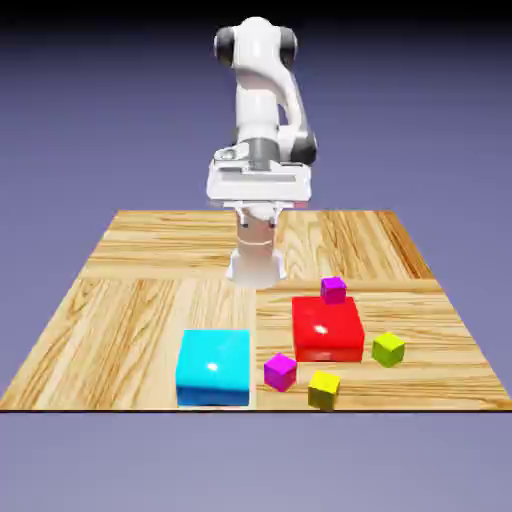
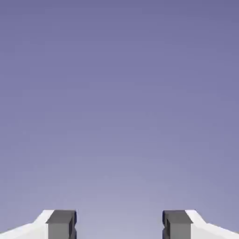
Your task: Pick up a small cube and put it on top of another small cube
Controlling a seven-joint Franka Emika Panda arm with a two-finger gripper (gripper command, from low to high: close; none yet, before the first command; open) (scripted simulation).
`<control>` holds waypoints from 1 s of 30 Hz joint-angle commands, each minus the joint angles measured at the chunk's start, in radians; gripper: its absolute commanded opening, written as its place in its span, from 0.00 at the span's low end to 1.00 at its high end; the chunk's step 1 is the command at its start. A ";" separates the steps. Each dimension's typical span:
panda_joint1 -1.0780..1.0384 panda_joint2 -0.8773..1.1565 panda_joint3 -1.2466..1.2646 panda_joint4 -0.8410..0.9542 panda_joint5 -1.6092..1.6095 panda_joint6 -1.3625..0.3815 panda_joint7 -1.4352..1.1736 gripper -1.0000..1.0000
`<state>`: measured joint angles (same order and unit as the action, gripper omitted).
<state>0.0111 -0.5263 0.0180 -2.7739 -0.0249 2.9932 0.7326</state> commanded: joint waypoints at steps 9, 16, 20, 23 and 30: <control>-0.007 0.326 0.134 0.270 -0.186 -0.327 -0.063 0.50; -0.012 0.580 0.238 0.479 -0.330 -0.581 -0.111 0.50; -0.016 0.725 0.298 0.599 -0.413 -0.726 -0.139 0.50; -0.018 0.834 0.343 0.689 -0.475 -0.835 -0.160 0.50; -0.023 1.087 0.447 0.899 -0.620 -1.089 -0.209 0.50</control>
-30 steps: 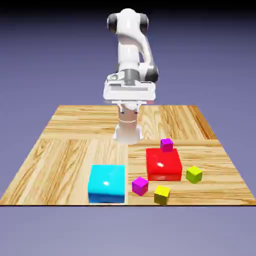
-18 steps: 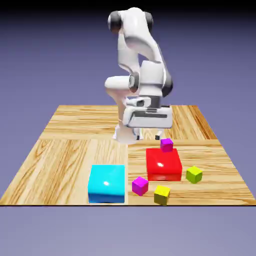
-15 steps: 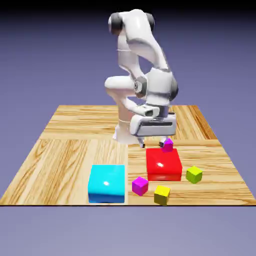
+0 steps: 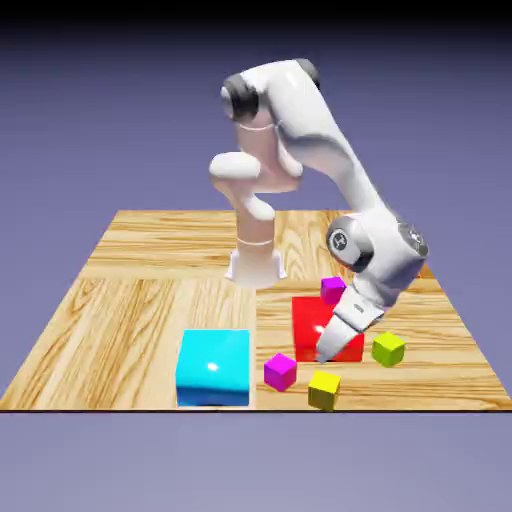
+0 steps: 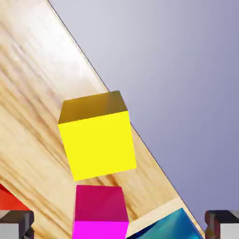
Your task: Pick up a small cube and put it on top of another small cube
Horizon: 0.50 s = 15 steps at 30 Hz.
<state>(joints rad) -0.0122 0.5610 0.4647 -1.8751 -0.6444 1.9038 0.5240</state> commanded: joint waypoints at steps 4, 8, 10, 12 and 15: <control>-0.003 0.145 0.060 0.120 -0.083 -0.145 -0.028 0.50; -0.013 0.216 0.062 0.135 -0.134 -0.149 -0.021 0.50; -0.027 0.256 0.034 0.095 -0.174 -0.077 0.005 0.50; -0.027 0.256 0.034 0.095 -0.174 -0.077 0.005 0.00; -0.001 0.183 0.067 0.153 -0.095 -0.192 -0.034 0.00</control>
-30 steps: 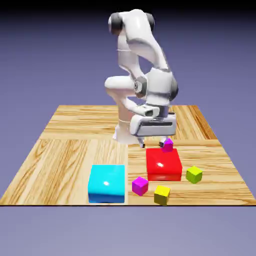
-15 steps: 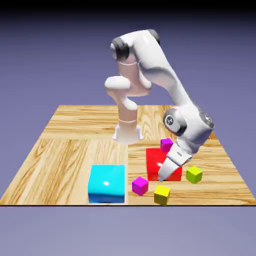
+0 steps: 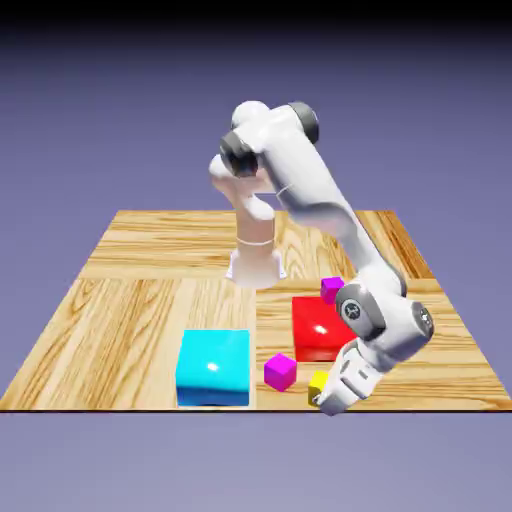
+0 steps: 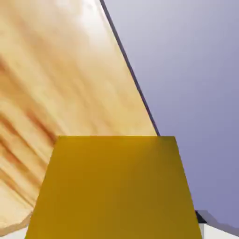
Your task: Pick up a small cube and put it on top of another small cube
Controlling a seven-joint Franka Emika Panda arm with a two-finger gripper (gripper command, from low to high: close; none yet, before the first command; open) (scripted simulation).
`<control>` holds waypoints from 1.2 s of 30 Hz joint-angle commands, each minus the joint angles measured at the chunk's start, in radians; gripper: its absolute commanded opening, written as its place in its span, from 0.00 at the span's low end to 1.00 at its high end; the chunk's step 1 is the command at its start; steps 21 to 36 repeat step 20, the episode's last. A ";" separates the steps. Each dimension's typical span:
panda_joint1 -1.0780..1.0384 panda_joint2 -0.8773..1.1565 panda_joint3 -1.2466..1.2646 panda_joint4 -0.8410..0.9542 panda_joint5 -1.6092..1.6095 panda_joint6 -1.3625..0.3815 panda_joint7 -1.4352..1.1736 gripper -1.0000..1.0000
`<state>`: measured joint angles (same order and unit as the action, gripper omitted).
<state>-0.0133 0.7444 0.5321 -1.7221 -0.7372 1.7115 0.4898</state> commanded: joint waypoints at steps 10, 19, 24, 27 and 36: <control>0.089 -0.262 -0.348 -0.181 0.433 0.024 0.092 0.00; 0.085 -0.247 -0.384 -0.275 0.442 0.140 0.116 1.00; 0.089 -0.260 -0.380 -0.244 0.450 0.097 0.110 1.00; 0.089 -0.260 -0.380 -0.244 0.450 0.097 0.110 1.00; 0.089 -0.260 -0.380 -0.244 0.450 0.097 0.110 1.00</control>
